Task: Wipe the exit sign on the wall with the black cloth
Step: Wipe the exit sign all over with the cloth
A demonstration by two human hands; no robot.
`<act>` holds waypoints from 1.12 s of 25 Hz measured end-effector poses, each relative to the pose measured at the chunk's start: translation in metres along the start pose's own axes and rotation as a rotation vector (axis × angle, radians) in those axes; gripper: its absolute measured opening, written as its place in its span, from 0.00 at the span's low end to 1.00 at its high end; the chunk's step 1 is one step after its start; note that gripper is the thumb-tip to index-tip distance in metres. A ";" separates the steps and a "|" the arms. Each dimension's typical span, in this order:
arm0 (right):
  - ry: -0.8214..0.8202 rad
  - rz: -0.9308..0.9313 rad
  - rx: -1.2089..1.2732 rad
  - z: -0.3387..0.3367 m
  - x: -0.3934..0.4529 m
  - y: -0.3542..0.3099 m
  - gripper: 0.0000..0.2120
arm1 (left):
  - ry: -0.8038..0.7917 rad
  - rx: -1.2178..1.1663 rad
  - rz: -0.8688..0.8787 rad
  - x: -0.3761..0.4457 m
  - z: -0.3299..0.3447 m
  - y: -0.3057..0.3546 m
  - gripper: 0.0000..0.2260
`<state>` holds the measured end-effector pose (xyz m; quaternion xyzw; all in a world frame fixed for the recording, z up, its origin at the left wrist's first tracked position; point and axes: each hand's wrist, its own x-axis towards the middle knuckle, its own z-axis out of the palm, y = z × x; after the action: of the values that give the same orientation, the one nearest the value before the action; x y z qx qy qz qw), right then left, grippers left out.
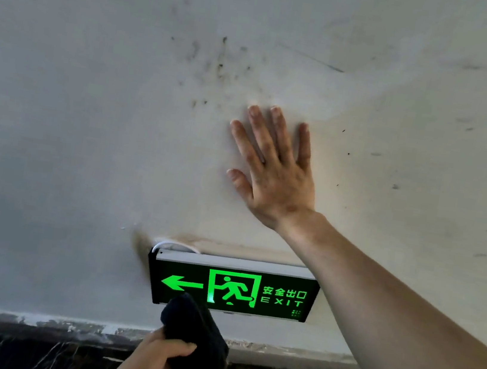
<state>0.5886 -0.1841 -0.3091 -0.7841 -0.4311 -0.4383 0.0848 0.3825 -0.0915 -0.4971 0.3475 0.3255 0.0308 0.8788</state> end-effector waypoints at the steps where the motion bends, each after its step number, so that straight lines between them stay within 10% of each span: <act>1: -0.023 0.009 0.075 -0.009 -0.003 -0.005 0.31 | -0.068 0.041 0.014 -0.008 0.004 0.006 0.21; 5: -0.116 0.184 0.705 -0.051 -0.054 -0.026 0.21 | -0.270 0.293 0.079 -0.029 0.023 0.023 0.29; 12: -0.899 0.655 1.328 -0.069 -0.140 -0.026 0.25 | -0.409 0.809 0.178 -0.044 0.053 0.039 0.25; 17: -0.818 0.648 1.246 -0.073 -0.160 -0.025 0.16 | -0.357 0.847 0.057 -0.044 0.056 0.034 0.21; 28: -0.497 1.383 1.351 -0.102 -0.117 -0.022 0.11 | -0.104 0.261 0.003 -0.083 0.073 0.066 0.22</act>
<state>0.4811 -0.2934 -0.3416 -0.7192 -0.0440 0.2213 0.6571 0.3717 -0.1080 -0.3698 0.4603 0.2804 -0.0286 0.8418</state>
